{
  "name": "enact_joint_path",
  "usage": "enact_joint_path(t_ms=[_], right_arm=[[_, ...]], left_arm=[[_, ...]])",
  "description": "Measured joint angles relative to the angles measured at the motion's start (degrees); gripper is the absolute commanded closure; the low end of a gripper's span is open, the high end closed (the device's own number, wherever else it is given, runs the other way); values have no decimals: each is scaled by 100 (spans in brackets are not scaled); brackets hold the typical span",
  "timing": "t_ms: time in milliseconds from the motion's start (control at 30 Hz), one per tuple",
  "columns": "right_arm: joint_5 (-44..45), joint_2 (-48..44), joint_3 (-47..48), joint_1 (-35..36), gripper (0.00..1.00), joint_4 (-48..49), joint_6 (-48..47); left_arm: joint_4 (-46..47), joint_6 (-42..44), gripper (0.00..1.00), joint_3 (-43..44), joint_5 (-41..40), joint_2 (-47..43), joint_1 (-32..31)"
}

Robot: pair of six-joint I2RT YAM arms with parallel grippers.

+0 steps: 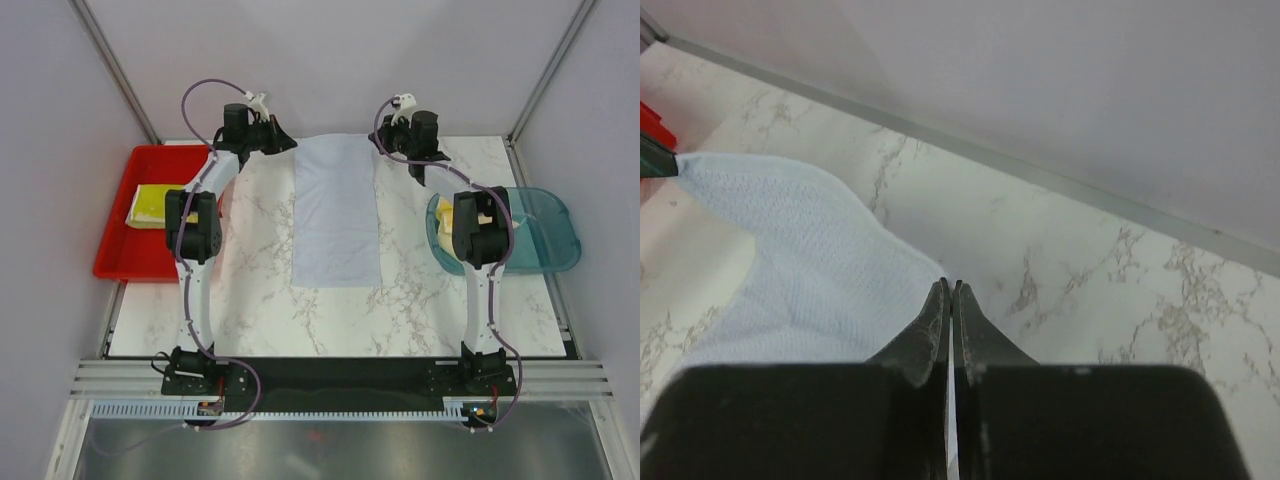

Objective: Fold and stack the towels
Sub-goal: Fold the towel

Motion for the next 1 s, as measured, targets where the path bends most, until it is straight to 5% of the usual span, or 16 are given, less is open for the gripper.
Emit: enact_joint_path(t_ms=[533,1000], right_arm=[[-291,-2500,-2514,7,100,-658,-533],[-227,-4465,-5560,476,100,-1067,7]], left_arm=[[-280,852,98,-2684,87,-2245,-155],[-474,1038,98,-5383,-417,-4094,-638]])
